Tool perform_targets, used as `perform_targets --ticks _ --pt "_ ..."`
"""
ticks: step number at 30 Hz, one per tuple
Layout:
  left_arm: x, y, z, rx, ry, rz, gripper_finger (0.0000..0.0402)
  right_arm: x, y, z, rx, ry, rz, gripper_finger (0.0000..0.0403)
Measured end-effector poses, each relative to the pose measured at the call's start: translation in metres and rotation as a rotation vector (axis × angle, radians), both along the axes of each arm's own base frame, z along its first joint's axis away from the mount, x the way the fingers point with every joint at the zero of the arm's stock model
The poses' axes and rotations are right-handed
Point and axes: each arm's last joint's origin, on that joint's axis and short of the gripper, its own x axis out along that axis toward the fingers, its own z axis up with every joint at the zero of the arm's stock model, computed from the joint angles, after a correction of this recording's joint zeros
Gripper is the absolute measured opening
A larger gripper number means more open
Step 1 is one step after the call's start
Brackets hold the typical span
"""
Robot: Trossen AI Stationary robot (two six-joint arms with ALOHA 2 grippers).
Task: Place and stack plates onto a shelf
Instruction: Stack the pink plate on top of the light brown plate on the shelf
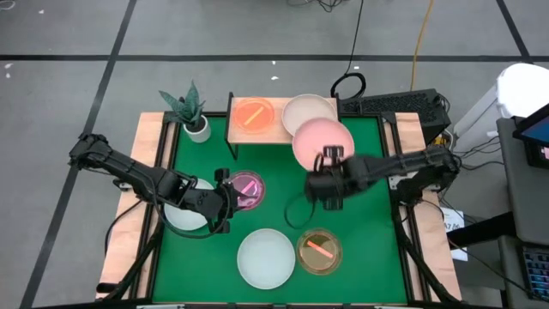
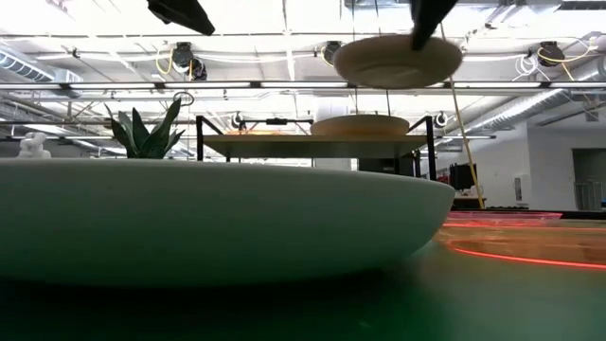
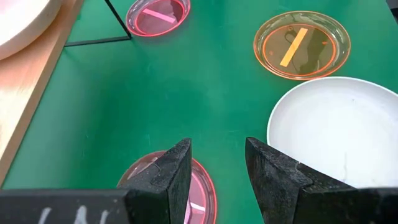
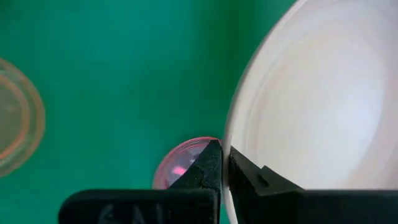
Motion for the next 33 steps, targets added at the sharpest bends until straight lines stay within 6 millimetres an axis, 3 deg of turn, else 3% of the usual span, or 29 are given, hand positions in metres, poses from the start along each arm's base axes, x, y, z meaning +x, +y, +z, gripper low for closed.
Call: perform_targets --ticks 9,16,24,33 --pt "0.003 -0.001 -0.004 -0.014 0.013 0.017 0.0157 0.017 -0.065 0.003 -0.033 -0.016 0.075 0.0" --pt "0.012 -0.007 -0.017 -0.007 0.054 0.02 0.0157 0.029 -0.1 0.004 0.037 -0.119 0.153 0.0" --pt "0.019 -0.01 -0.028 0.008 0.091 0.02 0.0157 0.029 -0.125 -0.01 0.038 -0.083 0.129 0.0" --pt "0.019 -0.01 -0.029 0.011 0.094 0.018 0.0157 0.025 -0.132 -0.027 0.06 -0.022 0.128 0.0"
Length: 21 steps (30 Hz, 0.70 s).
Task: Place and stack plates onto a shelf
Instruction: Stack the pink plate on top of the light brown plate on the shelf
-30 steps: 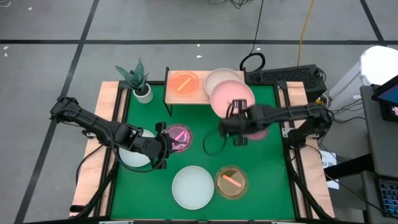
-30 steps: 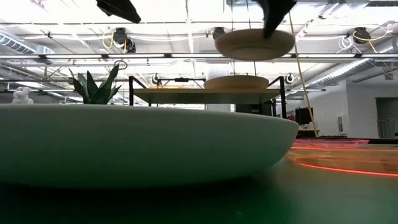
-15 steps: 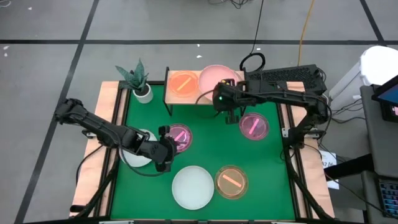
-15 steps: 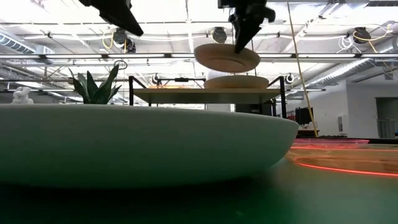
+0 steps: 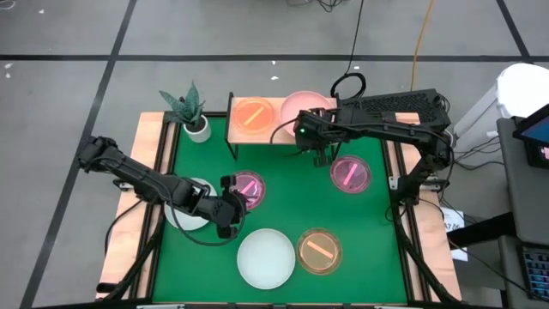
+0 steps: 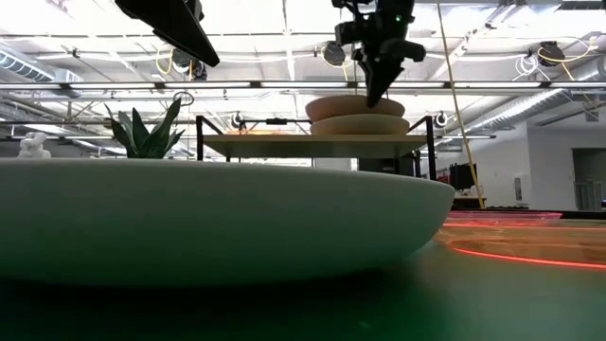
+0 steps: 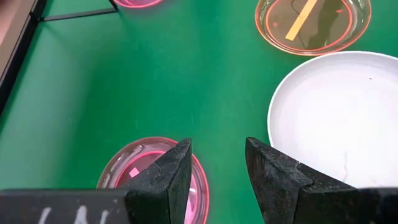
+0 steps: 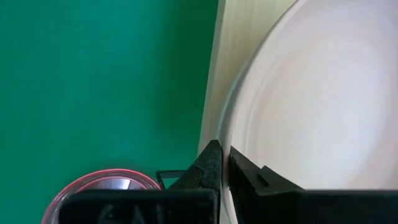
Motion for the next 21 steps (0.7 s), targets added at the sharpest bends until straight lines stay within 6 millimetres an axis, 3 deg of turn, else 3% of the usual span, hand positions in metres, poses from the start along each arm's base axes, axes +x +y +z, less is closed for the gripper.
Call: perform_targets --ticks 21 --pt "-0.0004 -0.0009 -0.0001 -0.001 0.002 -0.005 0.0157 -0.0012 -0.0019 -0.0021 -0.03 0.024 0.003 0.0018"
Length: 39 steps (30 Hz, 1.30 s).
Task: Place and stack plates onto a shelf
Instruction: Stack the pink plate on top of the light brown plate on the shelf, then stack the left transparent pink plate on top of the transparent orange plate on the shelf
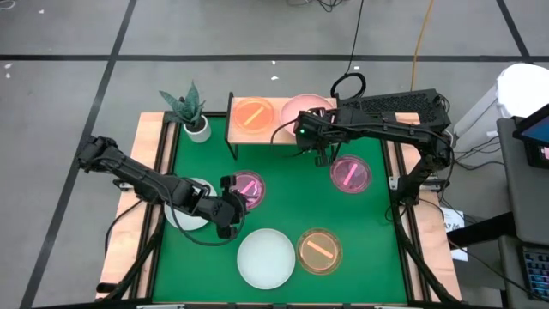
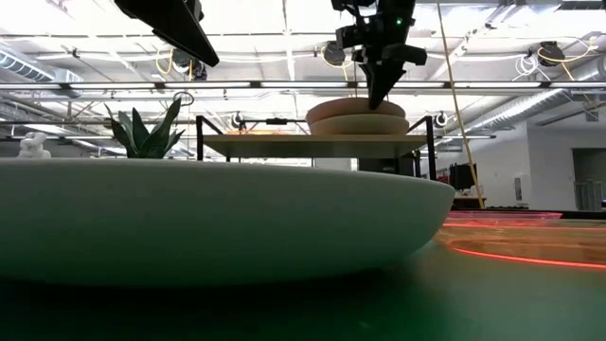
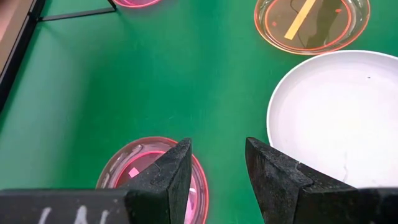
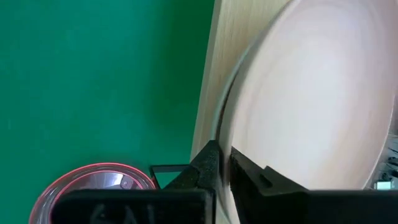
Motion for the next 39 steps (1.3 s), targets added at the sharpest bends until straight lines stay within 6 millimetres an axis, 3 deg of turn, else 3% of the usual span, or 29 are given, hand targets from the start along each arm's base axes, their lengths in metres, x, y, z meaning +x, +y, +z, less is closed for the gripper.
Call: perform_targets --ticks 15,31,39 --pt "-0.002 -0.004 0.0 -0.002 0.0 -0.015 0.0157 -0.001 0.0 0.001 -0.042 0.008 -0.028 0.0096" --pt "-0.002 -0.005 0.0 -0.008 -0.002 -0.01 0.0157 -0.001 0.002 0.0 -0.02 -0.023 -0.11 0.0089" --pt "-0.004 -0.01 0.0 -0.008 -0.002 -0.028 0.0157 -0.006 0.031 0.017 0.003 -0.135 -0.133 0.0089"
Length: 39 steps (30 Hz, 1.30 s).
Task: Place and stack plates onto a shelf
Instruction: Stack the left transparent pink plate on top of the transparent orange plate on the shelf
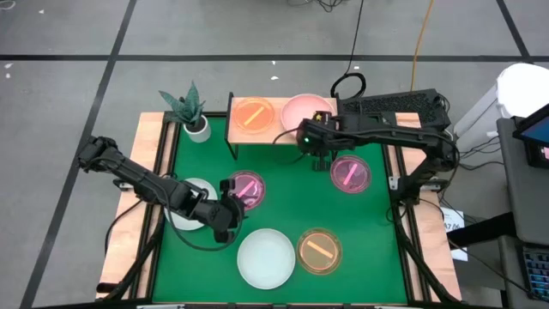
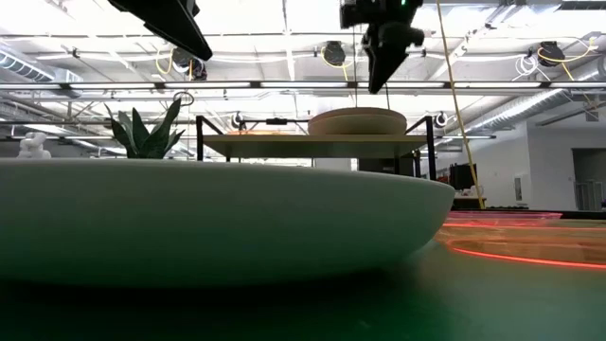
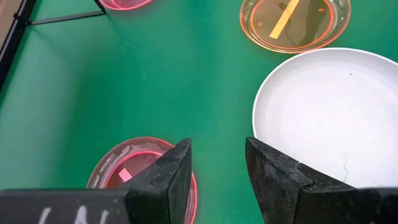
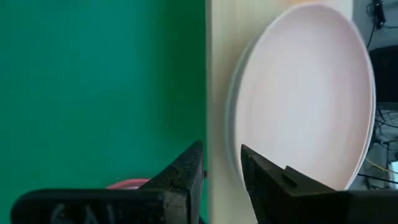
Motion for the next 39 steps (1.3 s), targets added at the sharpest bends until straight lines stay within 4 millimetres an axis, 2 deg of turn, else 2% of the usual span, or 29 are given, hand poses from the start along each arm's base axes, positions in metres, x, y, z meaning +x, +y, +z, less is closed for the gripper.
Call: perform_targets --ticks 7,13,20,28,33,39 --pt "-0.003 0.001 -0.002 0.019 0.035 -0.003 0.0157 -0.015 0.044 0.024 0.077 -0.178 -0.072 0.0089" --pt "-0.007 0.003 -0.013 0.041 0.083 -0.007 0.0157 -0.015 0.091 0.027 0.102 -0.309 -0.101 0.0089" --pt "-0.019 0.006 -0.046 0.053 0.183 -0.032 0.0157 -0.015 0.142 -0.012 0.136 -0.333 -0.011 0.0089" --pt "-0.031 0.012 -0.079 0.082 0.231 -0.044 0.0157 -0.019 0.182 -0.072 0.229 -0.441 0.058 0.0089" --pt "-0.037 0.015 -0.096 0.076 0.247 -0.039 0.0157 -0.025 0.193 -0.101 0.257 -0.482 0.099 0.0089" --pt "-0.042 0.018 -0.108 0.11 0.251 -0.086 0.0157 -0.029 0.193 -0.119 0.259 -0.495 0.121 0.0089"
